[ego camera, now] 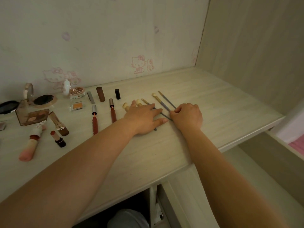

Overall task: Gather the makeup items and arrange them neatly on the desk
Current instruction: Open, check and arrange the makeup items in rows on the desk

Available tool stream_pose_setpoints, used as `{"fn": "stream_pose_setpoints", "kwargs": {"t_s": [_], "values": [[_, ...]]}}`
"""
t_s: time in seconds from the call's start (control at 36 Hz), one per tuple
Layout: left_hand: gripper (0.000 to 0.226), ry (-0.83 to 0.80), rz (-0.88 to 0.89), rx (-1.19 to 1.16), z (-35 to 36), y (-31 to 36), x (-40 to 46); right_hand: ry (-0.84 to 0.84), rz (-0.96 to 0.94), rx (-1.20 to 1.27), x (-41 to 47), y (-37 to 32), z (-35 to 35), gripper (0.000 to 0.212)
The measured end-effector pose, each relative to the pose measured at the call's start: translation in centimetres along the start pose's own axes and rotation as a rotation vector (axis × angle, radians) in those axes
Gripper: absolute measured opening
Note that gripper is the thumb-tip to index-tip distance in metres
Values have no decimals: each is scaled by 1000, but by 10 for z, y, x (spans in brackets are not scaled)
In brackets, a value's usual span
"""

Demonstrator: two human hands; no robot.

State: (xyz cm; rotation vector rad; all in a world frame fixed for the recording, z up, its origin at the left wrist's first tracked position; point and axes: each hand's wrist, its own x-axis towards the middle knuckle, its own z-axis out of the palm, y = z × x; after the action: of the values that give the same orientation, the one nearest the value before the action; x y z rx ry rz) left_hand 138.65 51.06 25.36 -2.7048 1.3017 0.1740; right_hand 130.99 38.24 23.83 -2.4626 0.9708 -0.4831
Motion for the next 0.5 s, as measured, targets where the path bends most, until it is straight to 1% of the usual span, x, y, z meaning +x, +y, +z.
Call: {"fn": "stream_pose_setpoints", "kwargs": {"t_s": [0.17, 0.36, 0.42, 0.5], "values": [[62, 5, 39, -29, 0, -6, 1, -7, 6, 5, -1, 1, 0, 22], [64, 15, 58, -70, 3, -10, 5, -8, 4, 18, 2, 3, 4, 20], [64, 19, 60, -69, 3, -9, 6, 17, 14, 61, 3, 3, 4, 19], [65, 20, 67, -73, 3, -10, 7, 100, 8, 101, 8, 4, 4, 21]]}}
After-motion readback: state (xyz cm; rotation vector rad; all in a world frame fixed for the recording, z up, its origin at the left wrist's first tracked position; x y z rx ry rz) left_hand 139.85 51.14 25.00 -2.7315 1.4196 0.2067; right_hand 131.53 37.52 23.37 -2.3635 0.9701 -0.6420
